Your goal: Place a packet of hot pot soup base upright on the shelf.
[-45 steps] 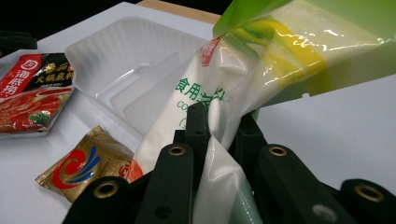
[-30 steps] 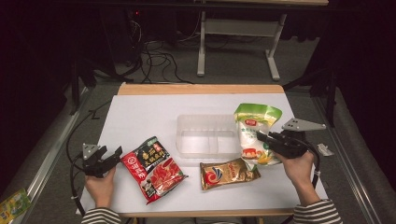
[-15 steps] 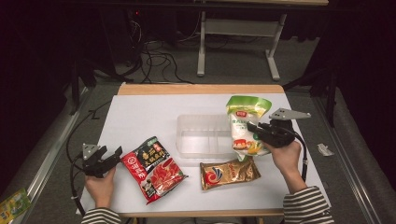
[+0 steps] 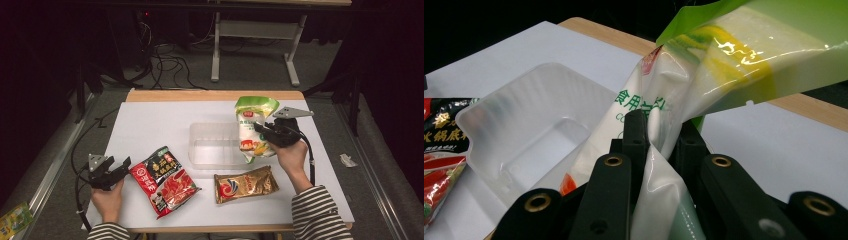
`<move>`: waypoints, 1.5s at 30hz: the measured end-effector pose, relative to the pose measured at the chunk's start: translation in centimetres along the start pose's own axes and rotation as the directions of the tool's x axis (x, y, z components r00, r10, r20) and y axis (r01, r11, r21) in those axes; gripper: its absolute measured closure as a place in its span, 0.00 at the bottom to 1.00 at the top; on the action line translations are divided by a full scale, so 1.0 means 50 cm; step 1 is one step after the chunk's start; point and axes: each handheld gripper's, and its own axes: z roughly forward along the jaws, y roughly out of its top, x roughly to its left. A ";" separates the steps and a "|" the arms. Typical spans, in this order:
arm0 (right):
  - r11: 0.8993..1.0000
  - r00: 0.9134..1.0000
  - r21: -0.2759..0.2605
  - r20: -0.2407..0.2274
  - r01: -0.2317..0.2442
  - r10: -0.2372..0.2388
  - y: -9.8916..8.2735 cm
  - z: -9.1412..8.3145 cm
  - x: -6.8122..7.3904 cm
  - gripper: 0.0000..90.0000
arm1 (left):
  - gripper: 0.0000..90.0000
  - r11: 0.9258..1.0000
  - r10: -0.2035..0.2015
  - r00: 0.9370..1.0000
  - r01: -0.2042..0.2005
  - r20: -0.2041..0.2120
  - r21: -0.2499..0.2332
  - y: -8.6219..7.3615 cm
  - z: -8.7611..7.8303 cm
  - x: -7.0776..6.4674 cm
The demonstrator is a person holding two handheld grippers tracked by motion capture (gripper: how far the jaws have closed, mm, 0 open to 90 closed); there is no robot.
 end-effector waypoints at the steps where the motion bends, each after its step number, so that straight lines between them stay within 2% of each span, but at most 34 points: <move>1: 1.000 1.000 0.000 0.000 -0.008 0.008 0.002 0.002 0.001 0.90 | 0.39 1.000 0.000 1.000 0.000 0.000 0.000 0.000 0.000 0.000; 8: 1.000 1.000 -0.002 0.011 -0.015 0.015 0.010 0.016 0.004 0.90 | 0.39 1.000 0.001 1.000 -0.001 0.002 0.000 0.000 0.000 0.000; 14: 1.000 0.999 0.007 0.043 -0.029 0.028 0.013 0.036 0.004 0.89 | 0.39 1.000 -0.002 1.000 0.002 -0.001 -0.001 0.000 0.000 0.000; 18: 1.000 0.998 0.010 0.063 -0.008 0.007 0.014 0.047 0.007 0.88 | 0.39 1.000 -0.002 1.000 0.002 -0.001 -0.004 0.000 0.000 0.000; 24: 1.000 0.998 0.025 0.061 0.004 -0.005 0.011 0.062 0.016 0.87 | 0.39 1.000 -0.003 1.000 0.003 0.000 -0.003 0.000 0.000 0.000; 33: 0.998 0.998 0.050 0.048 0.025 -0.027 0.008 0.063 0.022 0.81 | 0.39 1.000 -0.003 1.000 0.003 0.001 -0.003 0.000 0.000 0.000; 37: 0.994 0.998 0.097 0.030 0.054 -0.057 0.004 0.066 0.030 0.78 | 0.39 1.000 -0.002 1.000 0.002 0.001 -0.003 0.000 0.000 0.000; 45: 0.993 0.999 0.111 0.015 0.034 -0.035 -0.013 0.064 0.023 0.76 | 0.39 1.000 -0.002 1.000 0.002 0.002 0.000 0.000 0.000 0.000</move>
